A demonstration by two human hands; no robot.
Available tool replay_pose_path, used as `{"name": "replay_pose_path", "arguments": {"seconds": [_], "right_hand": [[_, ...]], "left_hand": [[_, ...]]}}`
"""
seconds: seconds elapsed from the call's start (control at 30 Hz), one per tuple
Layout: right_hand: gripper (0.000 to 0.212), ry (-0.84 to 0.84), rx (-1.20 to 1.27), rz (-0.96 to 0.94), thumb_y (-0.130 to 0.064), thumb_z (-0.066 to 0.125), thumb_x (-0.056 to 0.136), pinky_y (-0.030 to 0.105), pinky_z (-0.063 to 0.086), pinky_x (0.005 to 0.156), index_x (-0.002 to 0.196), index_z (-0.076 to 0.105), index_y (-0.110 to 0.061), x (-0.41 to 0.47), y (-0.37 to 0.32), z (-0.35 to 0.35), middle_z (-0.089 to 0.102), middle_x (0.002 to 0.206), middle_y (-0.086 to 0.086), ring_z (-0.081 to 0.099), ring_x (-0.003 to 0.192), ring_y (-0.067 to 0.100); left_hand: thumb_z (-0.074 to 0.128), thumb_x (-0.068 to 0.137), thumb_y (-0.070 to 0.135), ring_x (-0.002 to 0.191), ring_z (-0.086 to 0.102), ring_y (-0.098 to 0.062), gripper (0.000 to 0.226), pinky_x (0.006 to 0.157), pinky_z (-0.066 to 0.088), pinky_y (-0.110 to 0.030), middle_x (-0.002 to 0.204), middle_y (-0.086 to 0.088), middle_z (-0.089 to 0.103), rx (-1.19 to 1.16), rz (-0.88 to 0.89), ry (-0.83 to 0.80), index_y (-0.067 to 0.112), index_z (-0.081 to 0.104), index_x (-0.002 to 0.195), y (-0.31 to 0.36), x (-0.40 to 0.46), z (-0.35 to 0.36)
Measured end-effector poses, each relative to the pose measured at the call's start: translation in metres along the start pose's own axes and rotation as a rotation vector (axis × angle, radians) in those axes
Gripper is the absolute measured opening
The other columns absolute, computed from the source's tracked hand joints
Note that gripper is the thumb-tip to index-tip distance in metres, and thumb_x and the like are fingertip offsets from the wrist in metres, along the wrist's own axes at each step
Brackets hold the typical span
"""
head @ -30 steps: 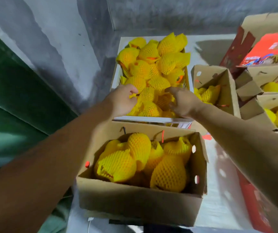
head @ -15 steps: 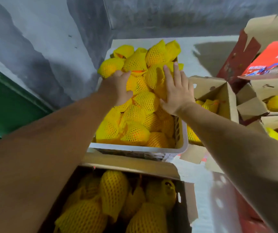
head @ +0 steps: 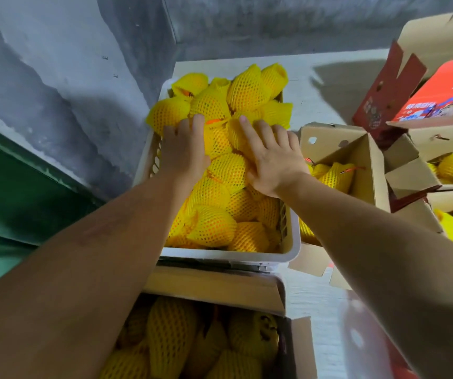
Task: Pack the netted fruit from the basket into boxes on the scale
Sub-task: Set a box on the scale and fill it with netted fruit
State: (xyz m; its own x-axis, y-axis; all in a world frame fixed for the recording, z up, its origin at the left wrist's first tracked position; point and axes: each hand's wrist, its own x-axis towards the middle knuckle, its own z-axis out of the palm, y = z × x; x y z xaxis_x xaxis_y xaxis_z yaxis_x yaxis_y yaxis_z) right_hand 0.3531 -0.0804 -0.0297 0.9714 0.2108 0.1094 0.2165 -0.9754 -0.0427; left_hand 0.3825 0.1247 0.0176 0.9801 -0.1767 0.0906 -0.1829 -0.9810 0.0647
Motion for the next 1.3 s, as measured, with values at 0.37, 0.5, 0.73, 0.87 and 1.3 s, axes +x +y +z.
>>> {"name": "replay_pose_path", "arguments": {"seconds": [0.37, 0.5, 0.73, 0.87, 1.3], "right_hand": [[0.103, -0.007, 0.003, -0.022, -0.051, 0.059, 0.083, 0.055, 0.021, 0.120, 0.164, 0.000, -0.028, 0.001, 0.001, -0.001, 0.014, 0.170, 0.008, 0.021, 0.149, 0.042], [0.106, -0.021, -0.038, -0.021, -0.054, 0.058, 0.085, 0.053, 0.015, 0.124, 0.164, -0.010, -0.033, 0.002, 0.001, 0.004, 0.007, 0.170, 0.011, 0.009, 0.154, 0.041], [0.102, -0.057, 0.030, -0.056, -0.055, 0.057, 0.085, 0.050, 0.009, 0.127, 0.165, -0.002, -0.031, 0.005, 0.004, 0.001, -0.008, 0.174, 0.008, -0.001, 0.160, 0.033], [0.107, -0.003, 0.137, -0.030, -0.053, 0.057, 0.081, 0.049, 0.016, 0.125, 0.165, -0.004, -0.027, 0.001, 0.004, -0.005, 0.017, 0.169, 0.009, 0.019, 0.153, 0.035], [0.096, -0.010, 0.132, -0.103, -0.053, 0.053, 0.080, 0.052, 0.015, 0.126, 0.163, 0.011, -0.027, 0.001, 0.006, -0.003, 0.007, 0.173, 0.002, 0.009, 0.157, 0.033]], "left_hand": [[0.088, 0.081, 0.037, 0.124, 0.053, -0.045, 0.096, 0.097, 0.047, -0.053, 0.143, -0.020, 0.047, -0.216, -0.073, 0.077, 0.014, 0.032, 0.155, 0.007, 0.003, -0.006], [0.089, 0.078, 0.036, 0.127, 0.048, -0.042, 0.092, 0.102, 0.043, -0.050, 0.145, -0.020, 0.044, -0.212, -0.084, 0.096, 0.009, 0.037, 0.149, 0.004, 0.001, -0.005], [0.089, 0.077, 0.041, 0.121, 0.049, -0.041, 0.089, 0.100, 0.038, -0.049, 0.135, -0.013, 0.055, -0.040, -0.016, 0.094, 0.012, 0.040, 0.145, 0.014, -0.005, -0.006], [0.090, 0.075, 0.028, 0.111, 0.056, -0.039, 0.091, 0.089, 0.048, -0.050, 0.133, -0.015, 0.048, 0.029, 0.088, 0.074, 0.018, 0.039, 0.149, 0.036, -0.011, 0.003], [0.085, 0.079, 0.045, 0.125, 0.053, -0.044, 0.106, 0.103, 0.041, -0.048, 0.144, -0.017, 0.049, -0.060, 0.066, -0.114, 0.020, 0.027, 0.165, 0.022, -0.011, 0.019]]}}
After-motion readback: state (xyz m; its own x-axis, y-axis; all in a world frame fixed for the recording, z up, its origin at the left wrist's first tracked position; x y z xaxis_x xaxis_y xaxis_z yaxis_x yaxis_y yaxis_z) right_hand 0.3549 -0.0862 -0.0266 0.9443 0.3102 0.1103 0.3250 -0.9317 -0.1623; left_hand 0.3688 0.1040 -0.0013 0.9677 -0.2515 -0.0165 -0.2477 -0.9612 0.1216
